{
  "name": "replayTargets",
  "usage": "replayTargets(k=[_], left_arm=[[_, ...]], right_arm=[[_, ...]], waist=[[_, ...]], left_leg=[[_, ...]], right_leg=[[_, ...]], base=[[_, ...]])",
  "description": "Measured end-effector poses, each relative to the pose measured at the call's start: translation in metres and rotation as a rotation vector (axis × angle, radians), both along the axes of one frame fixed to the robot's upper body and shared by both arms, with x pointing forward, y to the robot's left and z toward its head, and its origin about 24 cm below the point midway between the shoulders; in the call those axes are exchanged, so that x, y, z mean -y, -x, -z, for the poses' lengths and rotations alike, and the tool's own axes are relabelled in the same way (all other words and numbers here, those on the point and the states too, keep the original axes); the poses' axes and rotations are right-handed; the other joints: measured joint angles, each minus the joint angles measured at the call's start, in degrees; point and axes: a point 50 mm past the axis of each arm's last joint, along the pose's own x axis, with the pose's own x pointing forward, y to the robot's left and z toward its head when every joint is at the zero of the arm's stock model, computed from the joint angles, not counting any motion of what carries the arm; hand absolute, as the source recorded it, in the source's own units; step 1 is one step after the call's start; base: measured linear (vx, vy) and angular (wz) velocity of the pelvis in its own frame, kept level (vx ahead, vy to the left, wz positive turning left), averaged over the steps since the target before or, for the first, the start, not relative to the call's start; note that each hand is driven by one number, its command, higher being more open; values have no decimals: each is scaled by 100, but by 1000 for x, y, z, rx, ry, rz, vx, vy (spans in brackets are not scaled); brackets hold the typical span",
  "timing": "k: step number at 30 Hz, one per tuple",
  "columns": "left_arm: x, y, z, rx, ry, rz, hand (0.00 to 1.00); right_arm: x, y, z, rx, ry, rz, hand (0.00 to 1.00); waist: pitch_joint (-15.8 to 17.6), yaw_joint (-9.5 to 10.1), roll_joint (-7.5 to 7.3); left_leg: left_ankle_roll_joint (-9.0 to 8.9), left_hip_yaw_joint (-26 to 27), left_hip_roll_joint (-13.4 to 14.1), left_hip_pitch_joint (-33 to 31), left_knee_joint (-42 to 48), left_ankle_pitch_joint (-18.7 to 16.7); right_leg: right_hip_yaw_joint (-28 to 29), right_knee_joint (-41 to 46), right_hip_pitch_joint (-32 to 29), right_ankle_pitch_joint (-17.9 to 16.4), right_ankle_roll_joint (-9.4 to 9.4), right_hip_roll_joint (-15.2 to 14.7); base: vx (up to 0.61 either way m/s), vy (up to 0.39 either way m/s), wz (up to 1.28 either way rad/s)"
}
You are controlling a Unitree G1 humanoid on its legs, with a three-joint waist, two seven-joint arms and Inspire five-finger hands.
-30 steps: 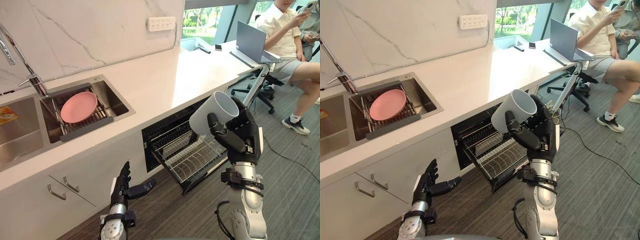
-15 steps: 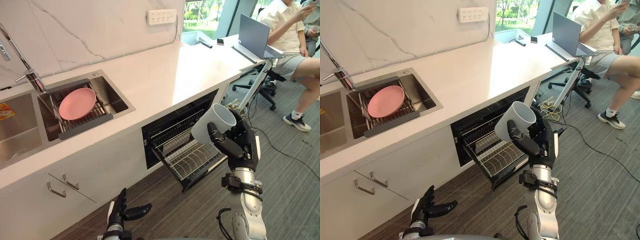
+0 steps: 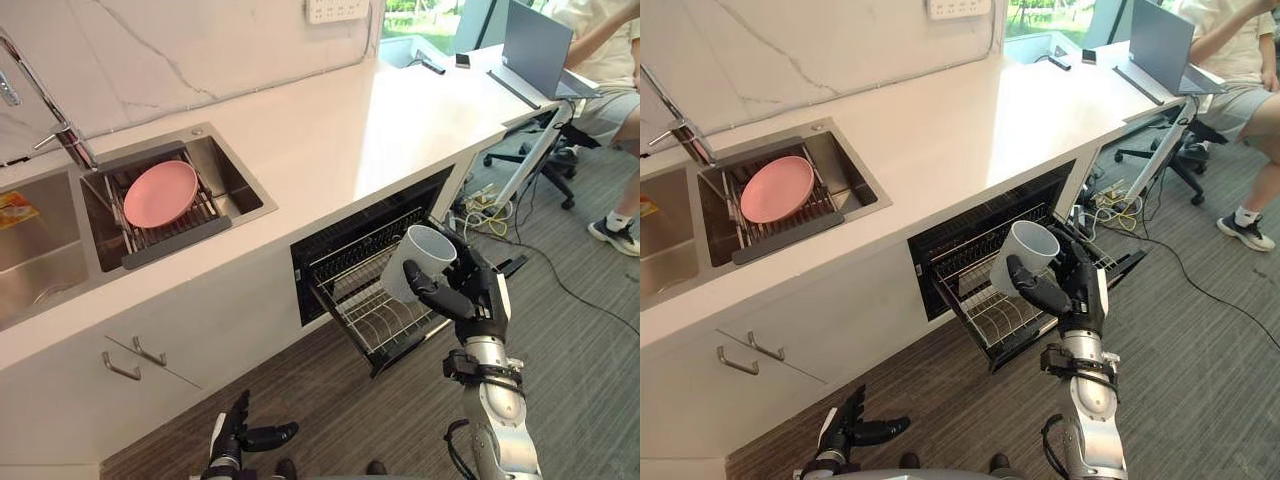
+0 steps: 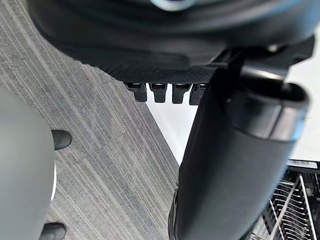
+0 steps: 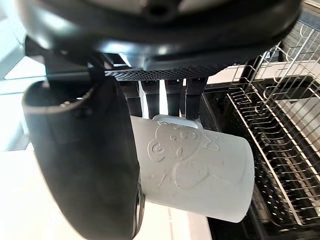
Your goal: Walk over to the sink, pick up the cup, carry it to the dishwasher, place the cup inside the dishwasher, then close the dishwasher door
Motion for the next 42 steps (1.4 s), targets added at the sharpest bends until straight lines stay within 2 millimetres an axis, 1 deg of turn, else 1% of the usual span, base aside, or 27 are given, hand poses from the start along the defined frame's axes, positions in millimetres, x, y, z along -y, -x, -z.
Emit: replayTargets(k=[3,4,5,7,8,10,15,17,18,20,23,25,28,32,36,38,42], left_arm=[[-1,-9,-3,25,-5,7,100],[-2,-16,-5,44,-10,14,100],[-2,-19,-6,53,-12,17,100],[-3,-33,-12,92,-20,28,100],[-4,-36,-13,102,-21,30,100],[-4,-46,-18,140,-25,34,100],[-4,-61,-28,210,-31,46,100],[-3,-65,-31,229,-32,49,100],[-3,-68,-32,239,-32,50,100],[-2,-78,-38,274,-34,58,100],[-1,-83,-40,288,-32,62,100],[1,-85,-42,298,-28,61,100],[3,-90,-44,312,-31,53,100],[4,-92,-45,320,-28,54,100],[6,-97,-48,334,-24,58,100],[7,-100,-49,343,-23,60,100],[11,-105,-52,358,-12,60,100]], right_arm=[[0,-14,-7,20,32,-26,0],[0,-22,-12,36,65,-40,0],[-1,-26,-14,43,74,-47,0],[-1,-39,-23,68,95,-60,0],[-1,-43,-25,72,98,-62,0],[-1,-58,-32,75,122,-73,0],[0,-75,-45,90,170,-77,0],[4,-81,-52,103,195,-73,0],[6,-86,-57,110,206,-66,0],[11,-99,-73,136,234,-45,0],[13,-108,-86,161,251,-30,0],[14,-117,-100,184,270,-26,0],[14,-127,-117,202,311,-23,0],[16,-139,-131,203,335,-8,0],[21,-152,-153,207,390,10,0],[25,-159,-161,196,396,31,0],[31,-168,-166,136,422,57,0]], waist=[[230,43,-11],[410,74,-15],[496,89,-16],[836,146,-24],[914,155,-23],[1112,172,-22],[1450,221,-9],[1488,233,-9],[1543,243,-9],[1720,281,-1],[1735,322,13],[1791,329,53],[1822,329,51],[1836,339,54],[1887,381,75],[1893,413,82],[1894,460,83]], left_leg=[[2,-31,15,-258,121,20],[3,-56,17,-450,284,-1],[7,-72,19,-531,371,-18],[28,-139,36,-908,837,-150],[28,-153,37,-1017,975,-191],[40,-180,44,-1457,1445,-320],[35,-232,57,-1954,2065,-511],[35,-259,58,-2192,2323,-585],[33,-273,65,-2275,2440,-606],[20,-307,88,-2451,2702,-698],[14,-331,105,-2650,2903,-768],[6,-343,132,-2740,3057,-843],[4,-357,146,-2884,3215,-905],[2,-395,147,-2998,3277,-913],[3,-411,163,-3112,3340,-925],[3,-429,175,-3189,3379,-933],[1,-484,180,-3335,3424,-933]], right_leg=[[-13,277,-310,-77,-28,-1],[-15,543,-517,-166,-33,-13],[-22,663,-611,-206,-38,-20],[-53,1193,-989,-401,-51,-61],[-61,1324,-1092,-441,-53,-72],[-59,1784,-1510,-579,-71,-101],[-56,2396,-1992,-790,-99,-130],[-60,2657,-2219,-891,-102,-148],[-63,2770,-2295,-920,-106,-153],[-75,3007,-2446,-1011,-117,-168],[-86,3211,-2640,-1086,-133,-170],[-99,3319,-2701,-1131,-142,-157],[-107,3457,-2827,-1196,-143,-158],[-141,3499,-2911,-1208,-145,-160],[-164,3524,-2997,-1210,-147,-154],[-190,3536,-3057,-1210,-147,-149],[-298,3559,-3131,-1209,-148,-154]], base=[[-65,-21,9],[-69,-16,7],[-78,-18,12],[-100,-25,16],[-117,-24,14],[-133,-14,7],[-134,-4,5],[-89,-12,6],[-60,-16,6],[-69,-9,5],[-22,-6,1],[0,0,0],[0,0,0],[-11,-15,4],[0,0,0],[0,0,0],[6,-16,7]])
